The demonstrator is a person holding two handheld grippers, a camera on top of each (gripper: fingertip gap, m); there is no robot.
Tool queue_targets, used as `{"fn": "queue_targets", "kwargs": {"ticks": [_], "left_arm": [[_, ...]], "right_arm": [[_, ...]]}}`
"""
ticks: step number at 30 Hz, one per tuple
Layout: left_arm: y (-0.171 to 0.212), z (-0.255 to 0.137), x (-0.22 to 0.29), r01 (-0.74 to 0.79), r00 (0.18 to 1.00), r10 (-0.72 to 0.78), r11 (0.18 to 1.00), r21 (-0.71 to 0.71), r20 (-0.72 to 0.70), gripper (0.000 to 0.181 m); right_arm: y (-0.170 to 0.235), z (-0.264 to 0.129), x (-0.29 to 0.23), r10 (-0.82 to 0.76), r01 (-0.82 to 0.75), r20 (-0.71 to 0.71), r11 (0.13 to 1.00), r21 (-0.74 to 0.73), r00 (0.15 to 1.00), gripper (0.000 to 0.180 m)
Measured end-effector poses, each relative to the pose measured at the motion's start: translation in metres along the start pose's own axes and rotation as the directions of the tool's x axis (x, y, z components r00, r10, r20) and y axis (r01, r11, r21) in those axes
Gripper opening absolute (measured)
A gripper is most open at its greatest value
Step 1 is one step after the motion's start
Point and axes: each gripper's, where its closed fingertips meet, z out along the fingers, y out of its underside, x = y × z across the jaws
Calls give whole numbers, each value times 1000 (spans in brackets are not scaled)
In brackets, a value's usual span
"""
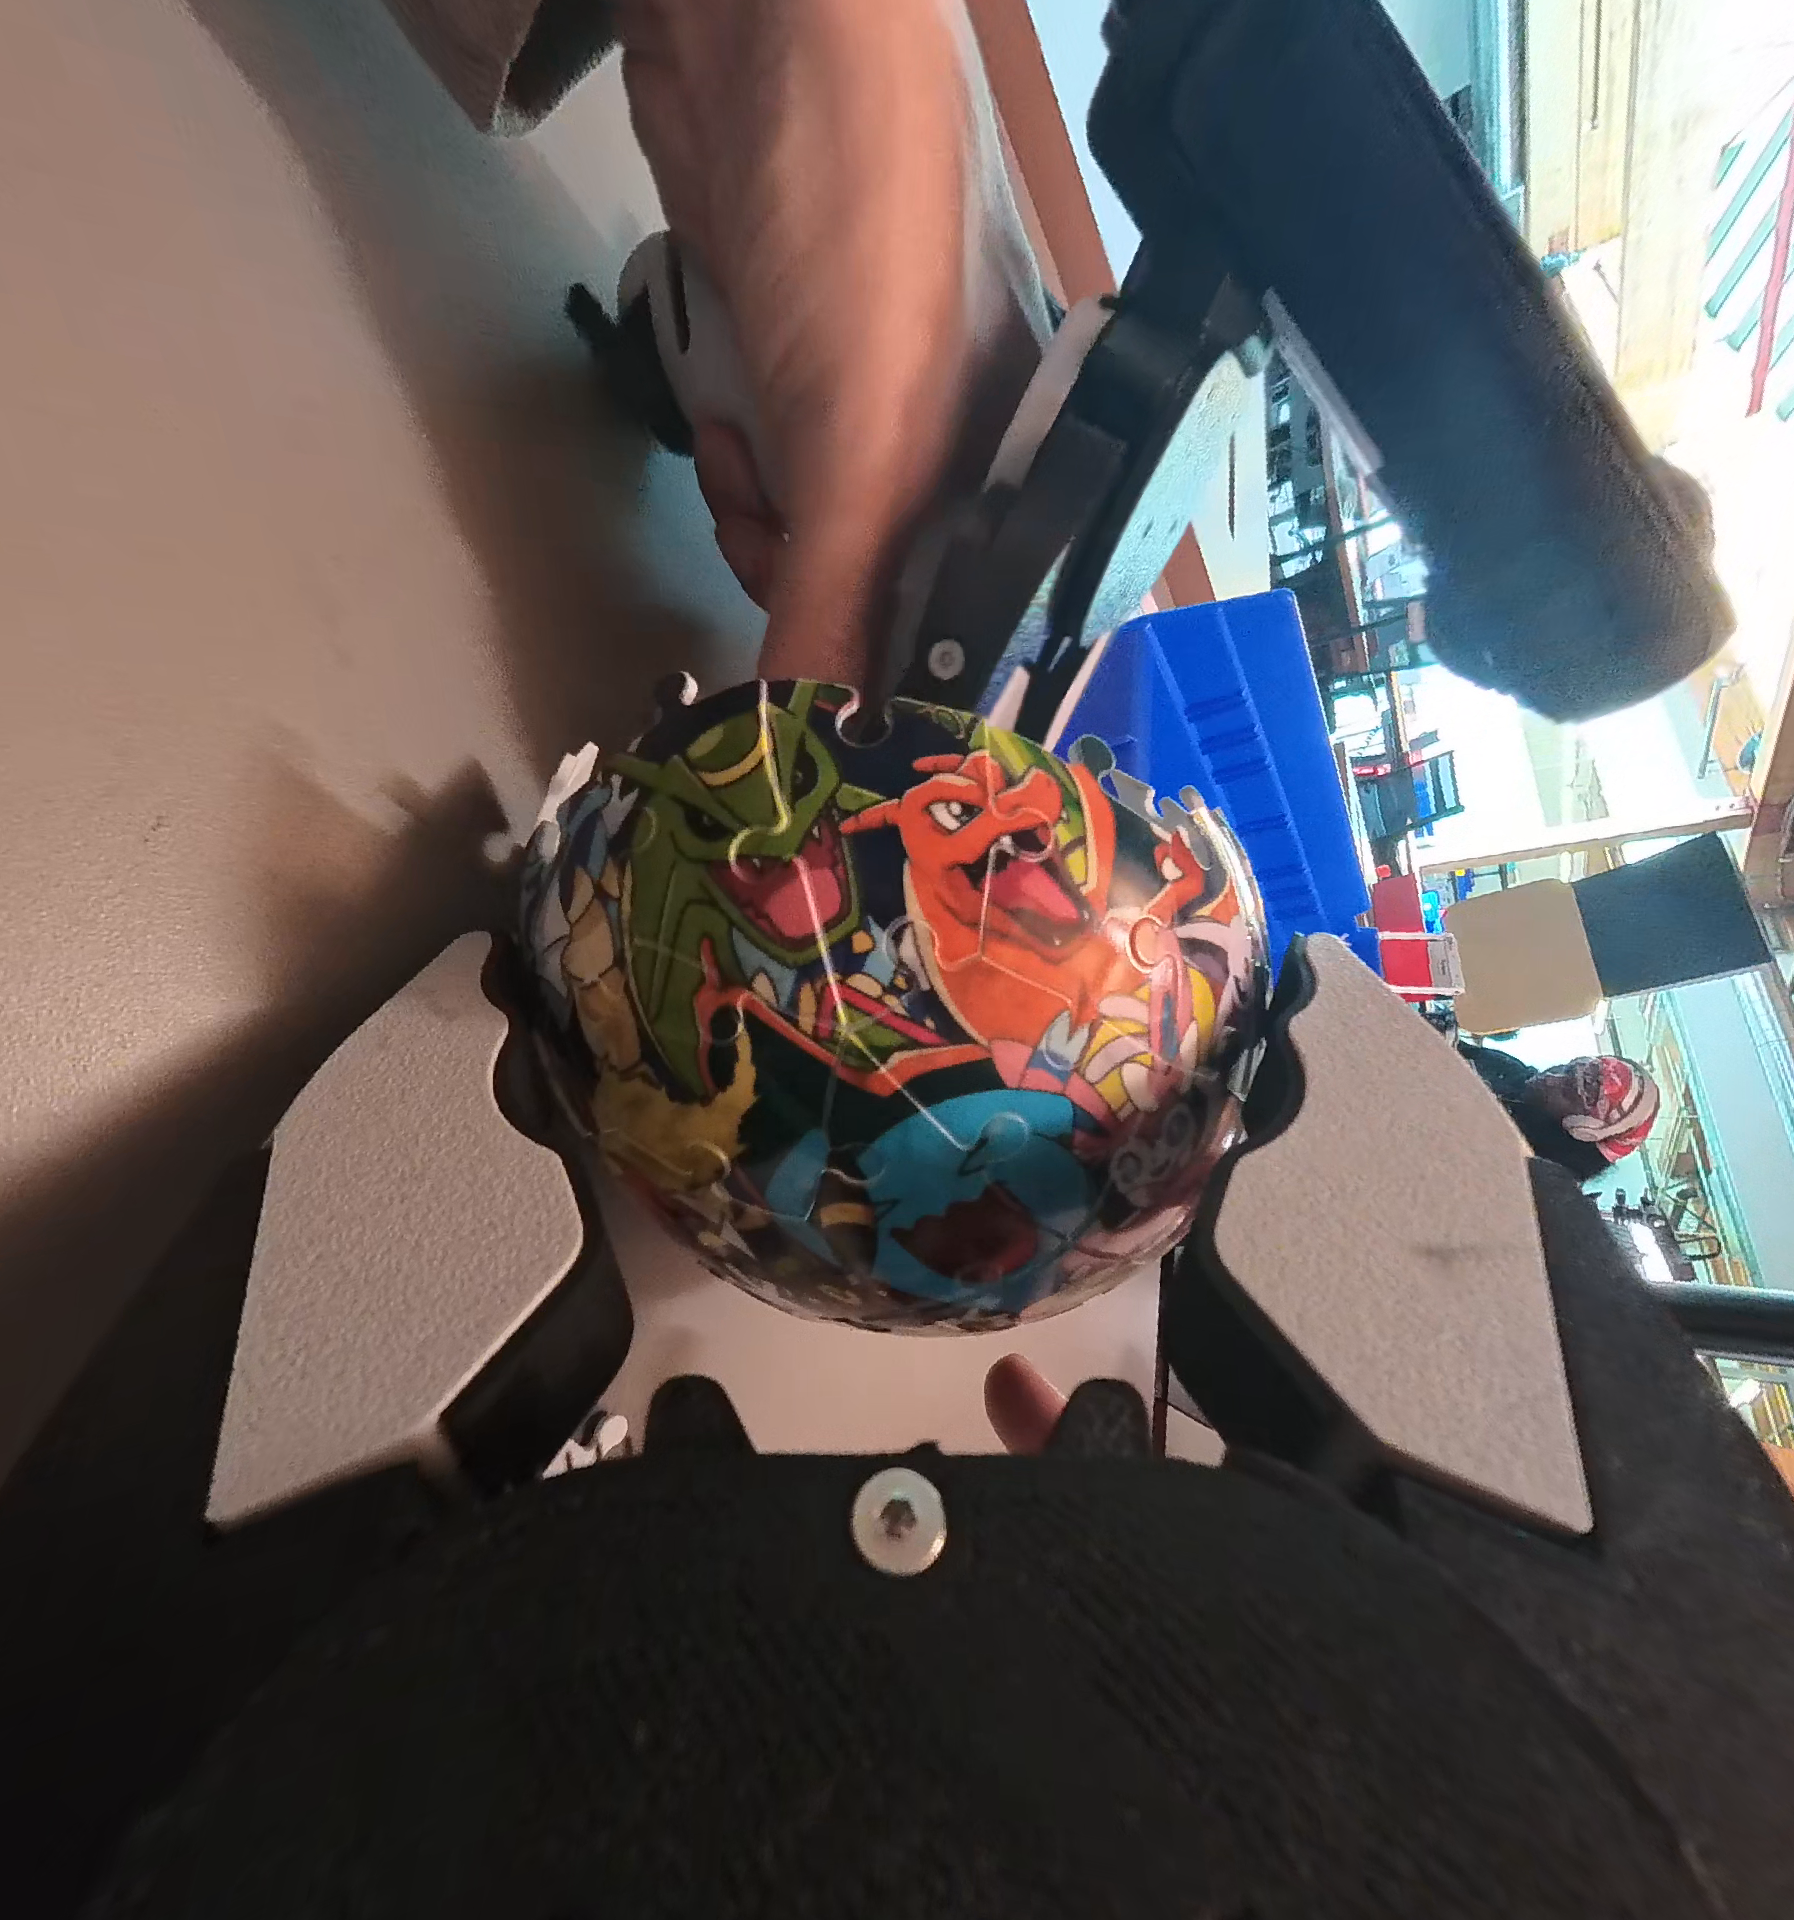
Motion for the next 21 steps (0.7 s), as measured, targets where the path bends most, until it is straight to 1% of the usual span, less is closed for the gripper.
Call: {"fn": "queue_targets", "kwargs": {"ticks": [3, 5, 8, 10, 19, 21], "left_arm": [[-9, -1, 8, 27, 998, -25, 998, 50, -53, 98], [-9, 2, 13, 11, 998, -9, 999, 35, -61, 98], [-4, 8, 15, -32, 999, 31, 999, -11, -35, 99], [-4, 9, 15, -48, 999, 48, 999, -16, -24, 98], [-4, 9, 15, -53, 998, 52, 998, -18, -33, 97], [-4, 4, 19, -21, 997, 20, 1000, -8, -75, 93]], "right_arm": [[0, 0, 0, 4, -4, -1, 1000, 3, 1000, 132], [0, 0, 0, 9, -9, -2, 1000, 5, 1000, 132], [0, 0, 1, 10, -10, -2, 1000, 5, 1000, 132], [1, 0, 1, 11, -11, -3, 1000, 5, 1000, 132], [1, 0, 1, 17, -17, -4, 1000, 5, 1000, 132], [1, 0, 1, 12, -12, -4, 1000, 2, 1000, 132]]}}
